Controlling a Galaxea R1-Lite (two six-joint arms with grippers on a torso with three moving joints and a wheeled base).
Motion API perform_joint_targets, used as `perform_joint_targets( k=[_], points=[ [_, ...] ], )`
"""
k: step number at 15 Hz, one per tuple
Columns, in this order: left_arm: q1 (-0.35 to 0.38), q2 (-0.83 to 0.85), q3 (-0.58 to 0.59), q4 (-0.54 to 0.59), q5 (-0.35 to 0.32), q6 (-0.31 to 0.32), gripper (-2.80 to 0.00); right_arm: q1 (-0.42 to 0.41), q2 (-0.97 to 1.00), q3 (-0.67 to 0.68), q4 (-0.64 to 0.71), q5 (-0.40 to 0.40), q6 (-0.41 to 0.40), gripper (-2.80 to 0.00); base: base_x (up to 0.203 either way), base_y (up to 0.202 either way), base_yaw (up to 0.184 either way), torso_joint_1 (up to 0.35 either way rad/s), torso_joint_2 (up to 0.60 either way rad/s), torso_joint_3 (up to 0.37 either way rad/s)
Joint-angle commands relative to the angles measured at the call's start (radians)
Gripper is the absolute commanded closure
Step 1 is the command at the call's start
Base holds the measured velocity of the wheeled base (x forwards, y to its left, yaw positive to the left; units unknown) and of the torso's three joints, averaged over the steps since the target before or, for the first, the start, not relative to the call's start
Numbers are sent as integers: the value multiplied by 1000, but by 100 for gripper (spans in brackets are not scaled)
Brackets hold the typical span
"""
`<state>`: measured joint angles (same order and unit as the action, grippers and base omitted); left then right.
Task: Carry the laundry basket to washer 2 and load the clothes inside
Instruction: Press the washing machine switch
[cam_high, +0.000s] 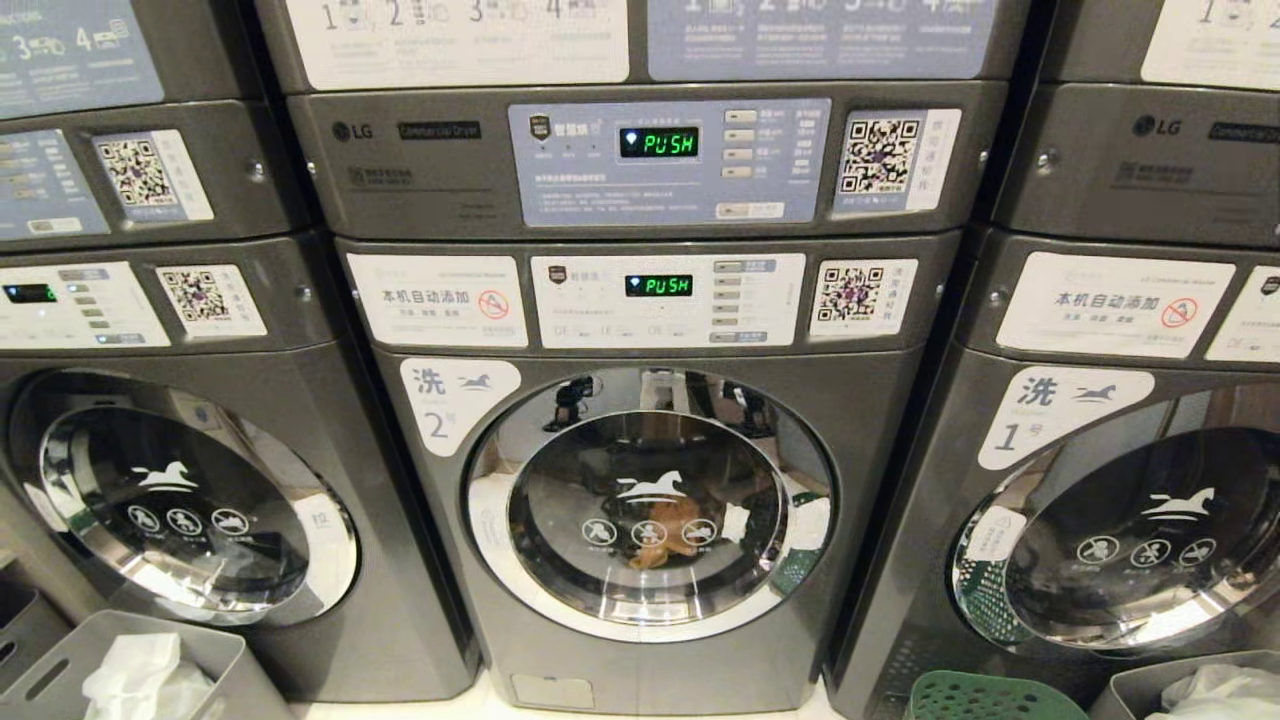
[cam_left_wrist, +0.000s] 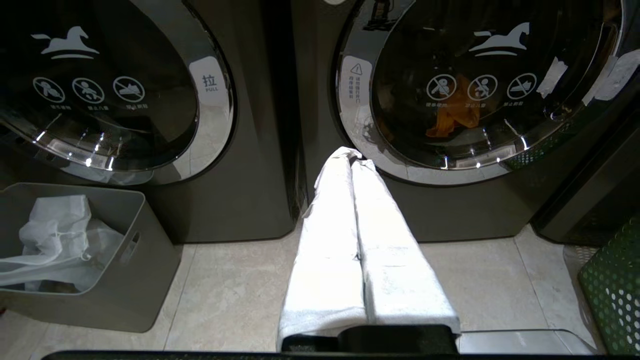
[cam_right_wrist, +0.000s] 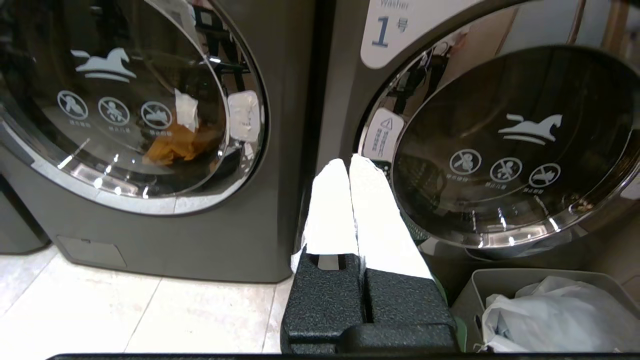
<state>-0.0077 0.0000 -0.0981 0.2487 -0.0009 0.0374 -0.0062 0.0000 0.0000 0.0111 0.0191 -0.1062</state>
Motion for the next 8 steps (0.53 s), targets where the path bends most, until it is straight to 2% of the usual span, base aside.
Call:
perform_joint_targets(
  k=[1,8],
  points=[
    [0,0,0,1,-1,1,0,0,2,0,0,1,-1,0,0,0,0,183,-486,-312],
    [0,0,1,1,1,4,0,0,2,0,1,1,-1,0,0,0,0,205,-507,-306]
  ],
)
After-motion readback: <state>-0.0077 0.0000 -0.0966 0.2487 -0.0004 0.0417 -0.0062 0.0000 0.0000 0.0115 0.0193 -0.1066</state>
